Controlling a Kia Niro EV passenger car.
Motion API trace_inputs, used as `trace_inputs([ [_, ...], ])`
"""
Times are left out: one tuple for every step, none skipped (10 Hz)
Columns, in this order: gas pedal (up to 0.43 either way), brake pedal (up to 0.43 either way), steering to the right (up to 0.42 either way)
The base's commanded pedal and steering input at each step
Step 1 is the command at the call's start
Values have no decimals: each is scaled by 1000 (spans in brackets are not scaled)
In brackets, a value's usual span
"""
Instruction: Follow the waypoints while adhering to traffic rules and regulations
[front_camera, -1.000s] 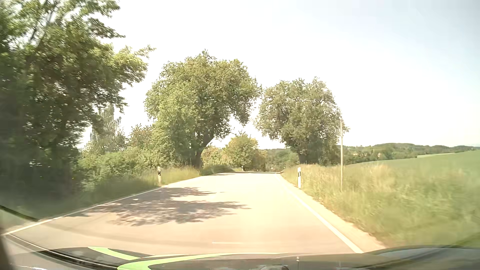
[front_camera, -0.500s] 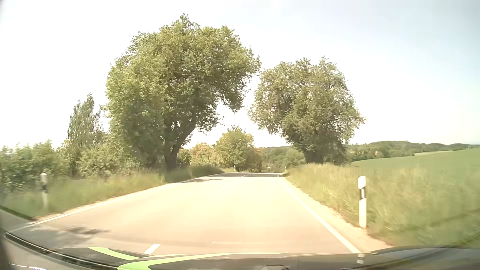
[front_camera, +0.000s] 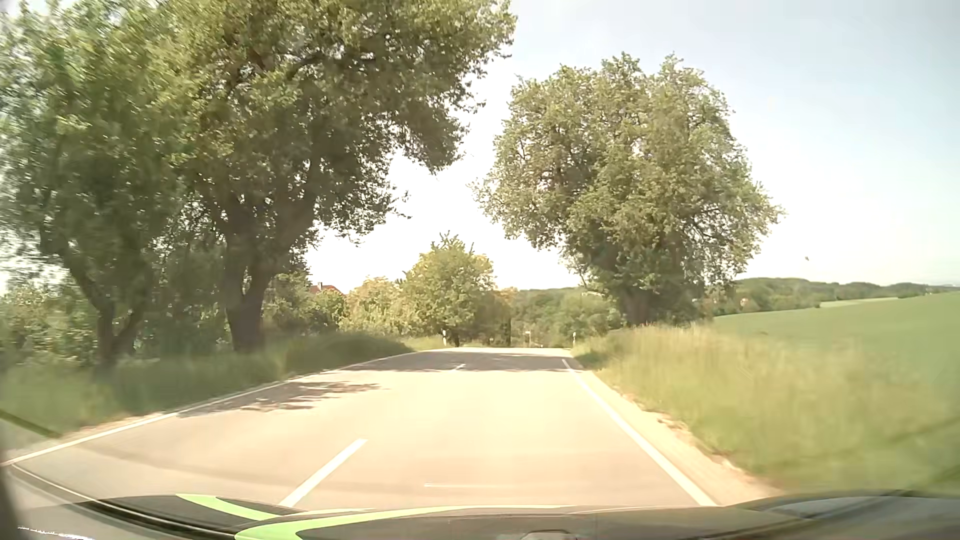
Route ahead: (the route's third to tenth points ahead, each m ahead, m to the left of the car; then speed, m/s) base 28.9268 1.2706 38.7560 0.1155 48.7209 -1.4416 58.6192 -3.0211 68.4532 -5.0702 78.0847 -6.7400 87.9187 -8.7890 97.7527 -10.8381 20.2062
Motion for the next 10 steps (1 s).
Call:
trace_inputs([
  [118, 0, 15],
  [118, 0, 16],
  [118, 0, 17],
  [118, 0, 19],
  [110, 0, 19],
  [39, 0, 19],
  [20, 0, 19],
  [20, 0, 20],
  [20, 0, 21],
  [20, 0, 22],
])
